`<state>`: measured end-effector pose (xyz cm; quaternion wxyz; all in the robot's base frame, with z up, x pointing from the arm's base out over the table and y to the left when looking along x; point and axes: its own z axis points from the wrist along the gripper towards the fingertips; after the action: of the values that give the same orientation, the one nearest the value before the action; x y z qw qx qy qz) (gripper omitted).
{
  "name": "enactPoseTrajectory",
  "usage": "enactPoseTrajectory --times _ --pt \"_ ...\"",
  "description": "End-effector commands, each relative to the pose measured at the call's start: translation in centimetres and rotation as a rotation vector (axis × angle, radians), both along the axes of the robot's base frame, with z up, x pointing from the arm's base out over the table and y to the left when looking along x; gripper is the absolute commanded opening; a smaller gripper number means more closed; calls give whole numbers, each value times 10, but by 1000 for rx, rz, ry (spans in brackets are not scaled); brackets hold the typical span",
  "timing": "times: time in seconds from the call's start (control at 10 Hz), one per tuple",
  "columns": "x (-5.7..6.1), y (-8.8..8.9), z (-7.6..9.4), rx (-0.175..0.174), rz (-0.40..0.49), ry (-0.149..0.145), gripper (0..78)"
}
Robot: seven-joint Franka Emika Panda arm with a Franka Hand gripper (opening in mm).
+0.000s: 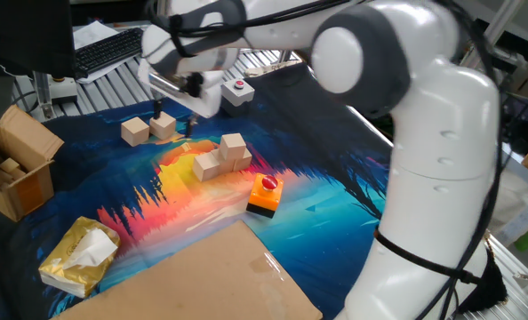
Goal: Stack the blocks into a pyramid shape
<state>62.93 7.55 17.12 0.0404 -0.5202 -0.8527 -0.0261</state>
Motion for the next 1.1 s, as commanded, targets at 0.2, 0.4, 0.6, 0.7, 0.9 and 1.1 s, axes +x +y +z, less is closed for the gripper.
enactPoseTrajectory --times 0.2,0.4,0.6,0.7,0.9,1.1 --pt "20 23 -8 -10 -57 -10 775" --pt "25 25 -12 -14 -63 -11 775" --pt "25 25 -12 -44 -54 -12 775" --pt "25 25 -12 -47 -50 -13 775" --pt "25 25 -12 -38 -21 -18 775" --pt "25 25 -12 -13 6 -30 775"
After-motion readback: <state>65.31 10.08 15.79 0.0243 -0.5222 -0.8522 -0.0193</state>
